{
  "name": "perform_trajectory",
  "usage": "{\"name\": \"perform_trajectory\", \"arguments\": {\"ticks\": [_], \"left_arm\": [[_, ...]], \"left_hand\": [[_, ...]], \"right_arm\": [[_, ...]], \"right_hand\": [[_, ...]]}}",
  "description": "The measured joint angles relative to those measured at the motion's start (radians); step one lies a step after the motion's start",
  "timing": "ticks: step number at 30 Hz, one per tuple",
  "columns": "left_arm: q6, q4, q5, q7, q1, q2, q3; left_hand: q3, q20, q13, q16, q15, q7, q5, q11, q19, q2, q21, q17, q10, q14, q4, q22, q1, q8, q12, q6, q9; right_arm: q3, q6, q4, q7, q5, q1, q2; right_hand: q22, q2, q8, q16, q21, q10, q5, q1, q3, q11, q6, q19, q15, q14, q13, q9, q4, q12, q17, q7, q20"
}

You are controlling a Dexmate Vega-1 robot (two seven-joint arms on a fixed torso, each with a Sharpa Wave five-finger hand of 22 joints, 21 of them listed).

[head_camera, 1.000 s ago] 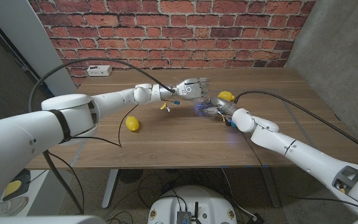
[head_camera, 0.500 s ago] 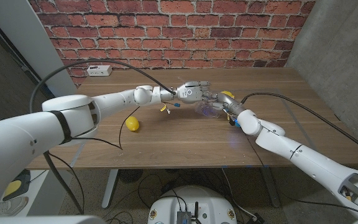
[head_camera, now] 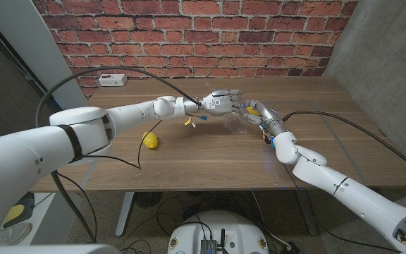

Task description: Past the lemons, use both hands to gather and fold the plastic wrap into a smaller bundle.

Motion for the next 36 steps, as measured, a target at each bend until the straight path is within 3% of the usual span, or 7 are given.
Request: {"name": "perform_trajectory", "arguments": {"ticks": [8, 14, 16, 27, 36], "left_arm": [[-0.002, 0.019, -0.001, 0.0, -0.005, -0.021, 0.001], [-0.003, 0.034, -0.001, 0.0, -0.007, -0.034, 0.005], [-0.003, 0.037, -0.001, 0.0, -0.008, -0.037, 0.007], [-0.001, 0.08, -0.002, 0.0, -0.014, -0.072, 0.016], [0.0, 0.177, -0.005, 0.001, -0.024, -0.138, 0.037]], "left_hand": [[0.0, 0.0, 0.0, -0.007, 0.0, 0.001, 0.0, 0.0, 0.0, 0.0, 0.008, 0.0, 0.0, 0.0, 0.0, 0.0, 0.0, 0.0, -0.001, -0.001, -0.001], [0.0, 0.0, -0.003, -0.007, 0.0, 0.001, 0.0, -0.003, 0.0, 0.0, 0.008, -0.005, 0.003, 0.0, 0.0, 0.0, 0.0, -0.004, -0.004, -0.001, -0.001], [0.0, 0.0, -0.004, -0.007, 0.0, 0.001, 0.0, -0.003, 0.0, 0.0, 0.008, -0.005, 0.003, 0.0, 0.0, 0.0, 0.0, -0.004, -0.005, -0.001, -0.001], [-0.002, 0.0, -0.005, -0.017, 0.0, 0.001, 0.0, -0.004, 0.0, 0.0, 0.017, -0.005, 0.003, 0.0, -0.002, 0.0, 0.0, -0.007, -0.014, -0.001, -0.003], [-0.008, 0.0, -0.012, -0.022, 0.0, 0.001, 0.0, -0.012, 0.0, 0.0, 0.025, -0.004, 0.006, 0.0, -0.008, 0.0, 0.0, -0.011, -0.023, -0.001, -0.005]], "right_arm": [[0.033, -0.161, -0.067, -0.083, -0.052, -0.053, -0.005], [0.045, -0.25, -0.095, -0.112, -0.077, -0.071, -0.009], [0.046, -0.275, -0.104, -0.121, -0.085, -0.074, -0.009], [0.059, -0.358, -0.124, -0.187, -0.101, -0.09, -0.002], [0.08, -0.365, -0.153, -0.225, -0.098, -0.12, -0.011]], "right_hand": [[0.0, -0.014, 0.0, -0.007, -0.013, -0.012, 0.0, 0.013, 0.001, -0.012, -0.015, -0.038, 0.001, -0.034, 0.0, 0.003, -0.018, 0.0, 0.0, -0.007, 0.009], [-0.002, -0.026, 0.0, -0.019, -0.04, -0.045, -0.005, 0.012, -0.009, -0.02, -0.036, -0.126, 0.003, -0.107, 0.0, 0.003, -0.028, 0.0, 0.005, -0.021, 0.029], [-0.003, -0.026, 0.0, -0.022, -0.044, -0.051, -0.005, 0.012, -0.002, -0.027, -0.036, -0.145, 0.003, -0.122, 0.0, 0.003, -0.035, 0.0, 0.004, -0.021, 0.03], [-0.003, -0.013, 0.0, -0.019, -0.034, -0.057, -0.005, 0.024, 0.005, -0.032, -0.036, -0.133, 0.0, -0.131, -0.002, 0.003, -0.042, 0.0, 0.005, -0.021, 0.023], [-0.003, -0.01, 0.0, -0.009, -0.024, -0.053, -0.005, 0.021, 0.002, -0.028, -0.036, -0.113, 0.004, -0.128, -0.002, 0.003, -0.039, 0.004, 0.005, -0.021, 0.022]]}}
